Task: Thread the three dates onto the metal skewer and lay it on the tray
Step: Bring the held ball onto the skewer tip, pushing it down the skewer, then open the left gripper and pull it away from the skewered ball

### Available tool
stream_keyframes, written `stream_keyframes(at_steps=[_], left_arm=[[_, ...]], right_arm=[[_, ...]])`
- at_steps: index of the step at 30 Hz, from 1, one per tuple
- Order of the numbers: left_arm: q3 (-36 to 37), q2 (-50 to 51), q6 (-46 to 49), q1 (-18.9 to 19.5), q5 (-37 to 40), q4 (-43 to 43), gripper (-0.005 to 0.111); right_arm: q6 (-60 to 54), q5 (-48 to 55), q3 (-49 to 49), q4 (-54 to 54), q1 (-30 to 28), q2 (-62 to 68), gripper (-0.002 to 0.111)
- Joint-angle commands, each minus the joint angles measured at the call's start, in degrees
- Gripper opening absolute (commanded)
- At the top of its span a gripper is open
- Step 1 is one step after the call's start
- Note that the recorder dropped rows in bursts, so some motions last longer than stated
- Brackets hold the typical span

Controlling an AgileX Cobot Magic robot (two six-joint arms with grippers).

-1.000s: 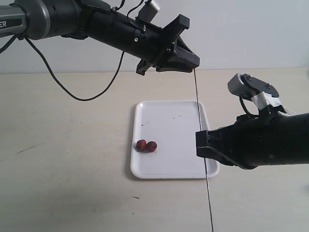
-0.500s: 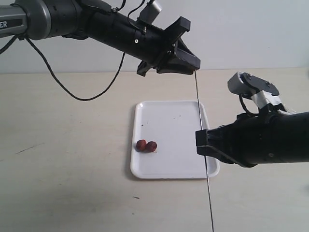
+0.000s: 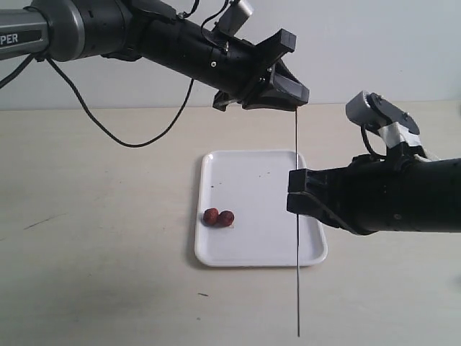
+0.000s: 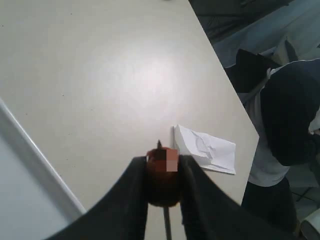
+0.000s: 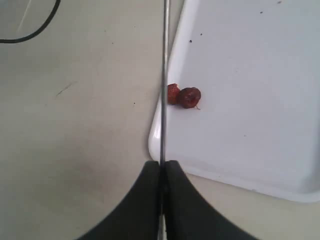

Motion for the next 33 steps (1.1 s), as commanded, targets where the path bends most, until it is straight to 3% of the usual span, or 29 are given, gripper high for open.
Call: stream_keyframes(at_steps=[1, 12, 26, 33], left_arm=[[0.0, -0.5, 1.5, -0.4, 1.3, 0.8, 0.022], [0.0, 0.2, 1.9, -0.4, 1.3, 2.3, 0.022], [0.0, 0.2, 1.9, -0.4, 2.1, 2.2, 0.023], [0.0, 0.2, 1.9, -0.4, 2.1, 3.3, 0.055]], right_arm=[[-3.6, -0.4, -0.9, 2.3, 0.0, -0.2, 0.000], [-3.1, -6.5, -6.5, 2.3, 0.0, -0.1, 0.000], [-3.2, -6.6, -13.4, 2.3, 0.0, 7.7, 0.000], [-4.2, -8.2, -13.4, 2.3, 0.0, 8.1, 0.000]])
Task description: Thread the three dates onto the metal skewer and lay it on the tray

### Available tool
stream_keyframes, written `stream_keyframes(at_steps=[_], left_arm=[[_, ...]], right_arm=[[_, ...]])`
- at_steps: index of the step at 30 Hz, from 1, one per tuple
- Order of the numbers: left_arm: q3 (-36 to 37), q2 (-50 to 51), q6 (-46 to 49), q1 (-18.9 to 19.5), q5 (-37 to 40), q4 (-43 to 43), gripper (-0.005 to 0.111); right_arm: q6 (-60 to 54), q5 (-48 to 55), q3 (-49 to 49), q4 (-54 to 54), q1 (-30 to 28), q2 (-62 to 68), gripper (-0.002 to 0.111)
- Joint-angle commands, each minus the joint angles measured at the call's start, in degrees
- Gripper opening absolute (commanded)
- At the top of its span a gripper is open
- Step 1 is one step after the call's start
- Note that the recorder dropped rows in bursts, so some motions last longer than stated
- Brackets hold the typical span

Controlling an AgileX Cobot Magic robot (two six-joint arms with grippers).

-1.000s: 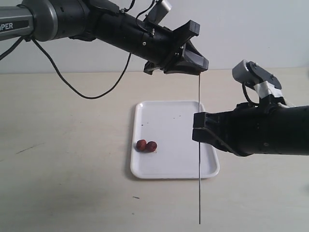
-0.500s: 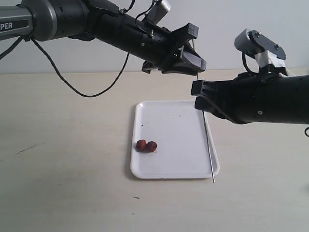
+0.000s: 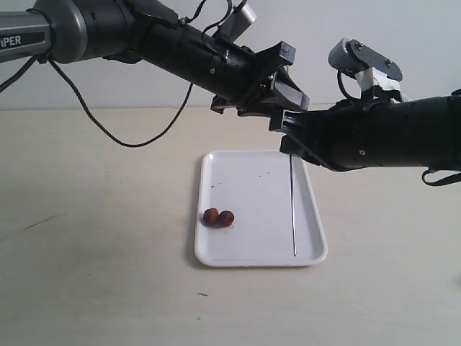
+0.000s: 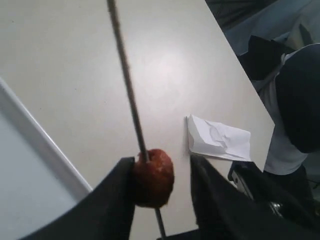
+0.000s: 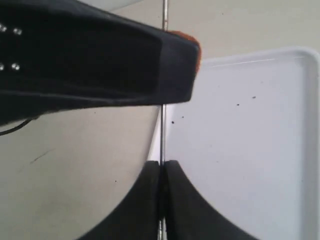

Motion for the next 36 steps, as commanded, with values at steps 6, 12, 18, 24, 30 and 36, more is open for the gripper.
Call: stream_keyframes(at_steps=[6, 12, 18, 24, 30, 36], left_arm=[[0.0, -0.2, 0.2, 0.3, 1.1, 0.6, 0.065], [0.0, -1.0, 0.2, 3.5, 3.1, 0.9, 0.064], [0.0, -1.1, 0.2, 6.4, 7.2, 3.7, 0.056], [1.6, -1.1, -7.1, 4.5, 8.2, 20.5, 0.054], [2.8, -1.1, -13.2, -0.5, 8.1, 40.8, 0.054], [2.8, -1.1, -8.6, -4.6, 8.1, 51.7, 0.054]], right_arm=[[-2.2, -0.4, -0.7, -0.2, 0.0, 0.2, 0.000], [-2.4, -2.0, -0.7, -0.2, 0.0, 0.2, 0.000], [-5.0, -2.0, -0.7, -0.2, 0.0, 0.2, 0.000], [-4.9, -2.0, -0.7, -2.6, 0.0, 0.2, 0.000], [-2.8, -2.0, -0.7, -6.9, 0.0, 0.2, 0.000], [6.7, -1.9, -0.7, -18.8, -0.3, 0.2, 0.000]])
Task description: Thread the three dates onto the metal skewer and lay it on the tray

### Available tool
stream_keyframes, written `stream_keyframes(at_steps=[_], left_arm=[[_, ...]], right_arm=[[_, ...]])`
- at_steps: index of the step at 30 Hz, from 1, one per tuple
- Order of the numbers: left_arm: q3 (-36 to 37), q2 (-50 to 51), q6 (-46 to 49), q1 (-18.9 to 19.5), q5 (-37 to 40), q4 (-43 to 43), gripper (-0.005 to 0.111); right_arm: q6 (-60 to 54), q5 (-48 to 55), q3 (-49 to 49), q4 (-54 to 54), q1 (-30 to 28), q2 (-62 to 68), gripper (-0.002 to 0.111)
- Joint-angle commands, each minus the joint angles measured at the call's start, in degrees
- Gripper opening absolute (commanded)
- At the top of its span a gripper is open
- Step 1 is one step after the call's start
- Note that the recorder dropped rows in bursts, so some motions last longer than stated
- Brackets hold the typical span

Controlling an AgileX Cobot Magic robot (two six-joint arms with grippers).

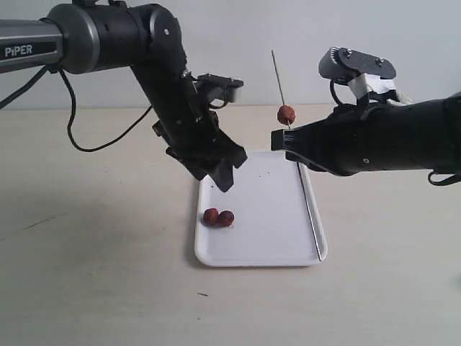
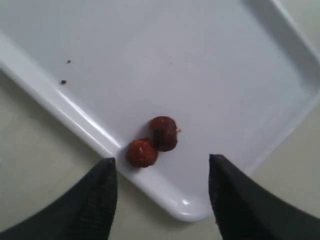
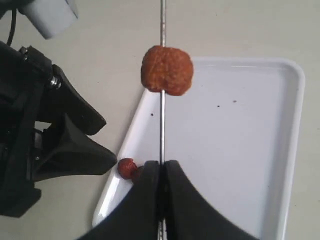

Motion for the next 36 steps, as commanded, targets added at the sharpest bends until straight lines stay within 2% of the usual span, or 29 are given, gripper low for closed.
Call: stream_keyframes(at_steps=[1, 6, 11, 19, 27, 36], left_arm=[[0.1, -0.8, 4.8, -2.3, 0.2, 5.1, 0.054], [0.1, -0.8, 8.1, -2.5, 0.1, 4.9, 0.054], [0.6, -0.8, 16.4, -2.5, 0.1, 4.9, 0.054], [3.0, 1.6, 20.8, -2.7, 0.2, 5.3, 0.054], [3.0, 4.1, 20.9, -2.7, -4.9, 5.5, 0.054], [3.0, 6.0, 21.0, -2.7, -4.6, 7.0, 0.054]], right_arm=[[8.6, 0.0, -0.7, -10.6, -0.6, -0.1, 0.000], [19.1, 1.7, -0.7, -23.5, -3.6, -0.1, 0.000], [27.7, 5.4, -0.7, -34.5, -5.2, -0.1, 0.000], [28.0, 5.7, -0.7, -35.4, -5.2, -0.1, 0.000], [27.9, 5.7, -0.7, -35.4, -5.2, -0.1, 0.000], [27.9, 4.8, -0.7, -35.4, -5.2, -0.1, 0.000]])
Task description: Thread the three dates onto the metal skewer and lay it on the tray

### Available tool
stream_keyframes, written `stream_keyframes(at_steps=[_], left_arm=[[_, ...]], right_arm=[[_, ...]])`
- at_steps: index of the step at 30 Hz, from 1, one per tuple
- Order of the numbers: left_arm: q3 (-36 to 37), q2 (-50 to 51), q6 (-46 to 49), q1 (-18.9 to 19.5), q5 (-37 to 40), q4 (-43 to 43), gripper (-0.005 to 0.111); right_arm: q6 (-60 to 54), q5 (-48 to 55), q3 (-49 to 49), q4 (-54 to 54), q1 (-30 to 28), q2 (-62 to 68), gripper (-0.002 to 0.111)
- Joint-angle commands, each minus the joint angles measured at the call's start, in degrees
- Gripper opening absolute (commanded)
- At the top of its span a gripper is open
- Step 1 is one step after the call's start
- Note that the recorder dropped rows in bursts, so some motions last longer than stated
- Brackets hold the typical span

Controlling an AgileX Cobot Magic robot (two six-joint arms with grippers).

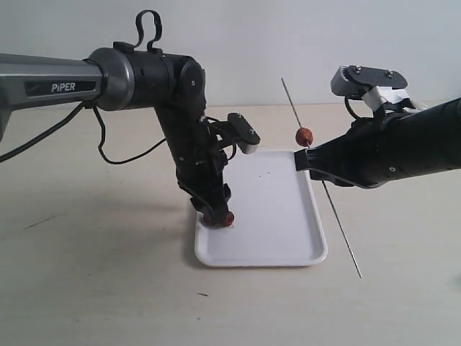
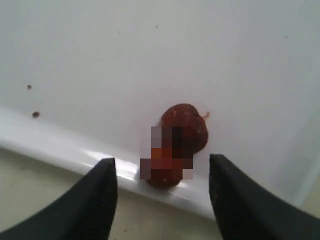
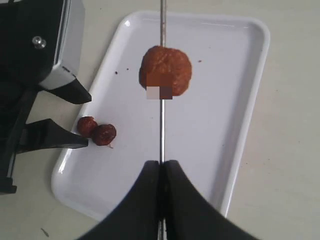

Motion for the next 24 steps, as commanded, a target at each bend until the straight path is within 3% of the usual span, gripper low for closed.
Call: stream_keyframes(at_steps=[1, 16, 24], left_arm=[[0.1, 1.5, 0.3, -0.1, 0.1, 0.5, 0.054], [0.1, 2.2, 0.3, -0.1, 0.0, 0.5, 0.054], [0.1, 2.2, -1.0, -2.1, -1.2, 4.1, 0.054]], right_arm=[[0.0, -0.5, -0.3, -0.3, -0.3, -0.1, 0.000], [0.0, -0.8, -0.3, -0.3, -0.3, -0.1, 0.000], [0.0, -1.0, -0.3, -0.3, -0.3, -0.1, 0.000]])
